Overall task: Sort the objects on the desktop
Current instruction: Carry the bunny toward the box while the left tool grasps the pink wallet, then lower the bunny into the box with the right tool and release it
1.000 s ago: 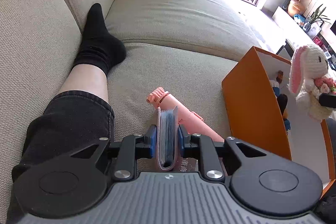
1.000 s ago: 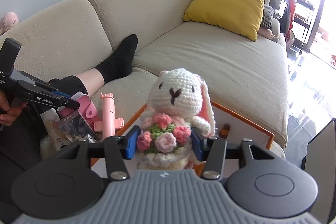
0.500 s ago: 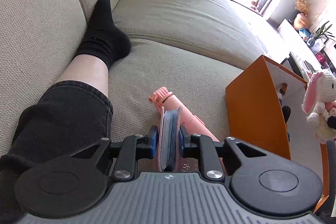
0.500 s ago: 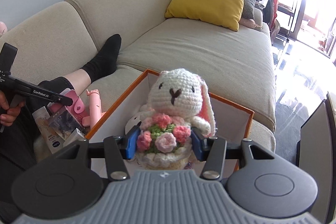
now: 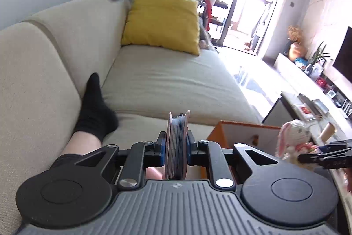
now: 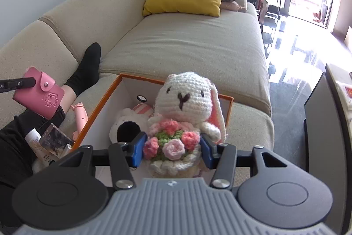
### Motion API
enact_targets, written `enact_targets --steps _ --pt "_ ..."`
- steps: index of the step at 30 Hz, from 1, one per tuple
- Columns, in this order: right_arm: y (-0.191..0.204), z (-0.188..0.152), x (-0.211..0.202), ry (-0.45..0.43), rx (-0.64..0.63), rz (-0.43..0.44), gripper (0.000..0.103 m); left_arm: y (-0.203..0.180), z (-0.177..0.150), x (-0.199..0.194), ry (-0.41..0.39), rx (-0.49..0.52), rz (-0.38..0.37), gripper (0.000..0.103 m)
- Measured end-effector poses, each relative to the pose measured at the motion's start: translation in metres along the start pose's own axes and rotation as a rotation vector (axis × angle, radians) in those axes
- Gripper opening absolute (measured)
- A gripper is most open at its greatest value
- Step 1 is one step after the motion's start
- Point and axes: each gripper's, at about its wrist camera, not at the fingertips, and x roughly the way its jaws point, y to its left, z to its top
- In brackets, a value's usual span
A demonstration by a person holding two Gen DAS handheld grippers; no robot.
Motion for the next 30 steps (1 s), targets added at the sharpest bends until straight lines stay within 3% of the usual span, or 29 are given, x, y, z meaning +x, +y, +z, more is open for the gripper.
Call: enact_targets --steps 6,10,18,22,30 --pt "0.0 -0.002 0.033 0.078 0.027 -0.066 0.053 -0.056 0.007 0.003 0.0 0.08 -0.141 0.019" --pt "0.001 -0.001 0.05 0.109 0.0 -0.101 0.053 -0.084 -0.004 0.021 0.04 0.127 -0.185 0.019" --pt "0.002 -0.003 0.081 0.197 -0.023 -0.149 0.053 -0.113 -0.038 0.057 0.166 0.212 -0.193 0.019" --pt "0.0 -0.004 0.093 0.221 -0.02 -0.156 0.054 -0.114 -0.051 0.073 0.216 0.199 -0.196 0.019" --pt "0.008 -0.005 0.1 0.203 -0.138 -0.172 0.061 -0.116 -0.063 0.095 0.247 0.188 -0.174 0.019"
